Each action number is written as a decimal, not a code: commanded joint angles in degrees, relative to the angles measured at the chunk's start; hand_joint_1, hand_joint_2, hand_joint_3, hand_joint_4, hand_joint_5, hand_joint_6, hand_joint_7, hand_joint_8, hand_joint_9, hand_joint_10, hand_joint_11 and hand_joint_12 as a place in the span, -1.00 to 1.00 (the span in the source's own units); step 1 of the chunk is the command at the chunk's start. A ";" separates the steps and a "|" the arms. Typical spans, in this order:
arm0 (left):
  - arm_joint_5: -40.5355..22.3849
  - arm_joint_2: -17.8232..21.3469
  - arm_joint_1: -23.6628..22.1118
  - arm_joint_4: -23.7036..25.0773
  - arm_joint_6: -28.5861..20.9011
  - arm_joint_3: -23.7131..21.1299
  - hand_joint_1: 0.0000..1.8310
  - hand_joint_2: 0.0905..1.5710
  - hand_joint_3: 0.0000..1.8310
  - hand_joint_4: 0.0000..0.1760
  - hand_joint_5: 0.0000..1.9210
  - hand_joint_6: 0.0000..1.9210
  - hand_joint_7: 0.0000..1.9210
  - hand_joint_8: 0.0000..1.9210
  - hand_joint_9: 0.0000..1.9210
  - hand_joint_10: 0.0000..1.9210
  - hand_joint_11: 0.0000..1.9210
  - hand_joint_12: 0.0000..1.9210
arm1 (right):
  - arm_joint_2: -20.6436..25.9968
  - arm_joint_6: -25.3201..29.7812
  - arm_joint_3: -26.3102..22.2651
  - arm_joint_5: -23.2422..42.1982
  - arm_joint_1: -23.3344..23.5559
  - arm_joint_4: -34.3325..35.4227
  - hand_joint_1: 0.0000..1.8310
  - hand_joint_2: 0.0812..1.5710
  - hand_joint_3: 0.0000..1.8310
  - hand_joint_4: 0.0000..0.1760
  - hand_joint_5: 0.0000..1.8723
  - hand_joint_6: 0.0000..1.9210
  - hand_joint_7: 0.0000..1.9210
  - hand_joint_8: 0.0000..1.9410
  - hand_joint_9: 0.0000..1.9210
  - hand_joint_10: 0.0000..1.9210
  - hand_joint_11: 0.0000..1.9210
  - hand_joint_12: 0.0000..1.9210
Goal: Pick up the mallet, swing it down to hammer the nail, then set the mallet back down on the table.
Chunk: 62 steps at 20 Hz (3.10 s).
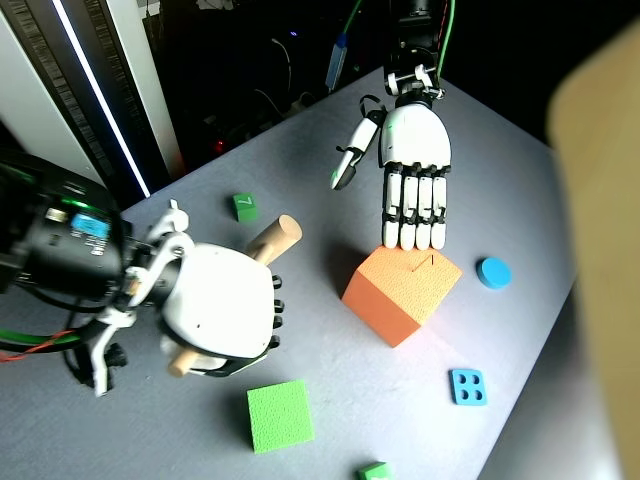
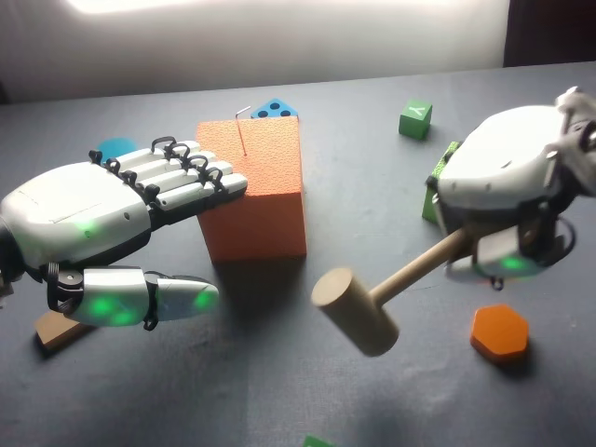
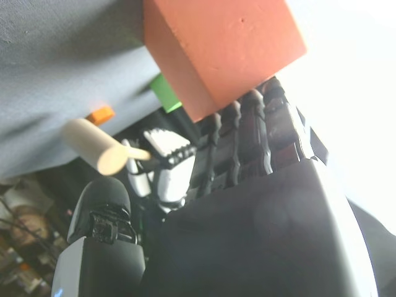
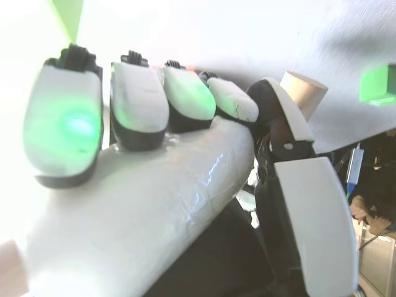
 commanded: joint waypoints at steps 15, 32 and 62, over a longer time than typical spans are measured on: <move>-4.26 -0.27 -0.24 -0.56 -0.22 0.33 -1.00 0.55 -1.00 -1.00 -0.92 -1.00 -0.87 -1.00 -0.92 -1.00 -0.99 -0.99 | 8.09 -2.08 -1.38 29.10 5.02 -0.03 -0.32 0.96 -1.00 -1.00 0.31 1.00 0.55 1.00 0.65 1.00 0.79 1.00; -4.26 -0.29 -0.39 -0.42 -0.22 0.27 -1.00 0.55 -1.00 -1.00 -0.89 -0.99 -0.84 -0.99 -0.87 -0.99 -0.96 -0.97 | -4.91 -51.98 1.25 49.74 2.36 53.51 -0.87 0.97 -1.00 -1.00 0.29 1.00 0.55 1.00 0.64 1.00 0.80 1.00; -4.10 -0.43 -0.55 -0.16 -0.22 0.48 -1.00 0.56 -1.00 -1.00 -0.90 -1.00 -0.85 -1.00 -0.88 -1.00 -0.98 -0.94 | -17.52 -55.09 12.33 50.69 -2.02 55.12 -0.35 0.95 -1.00 -1.00 0.25 1.00 0.46 1.00 0.59 1.00 0.73 1.00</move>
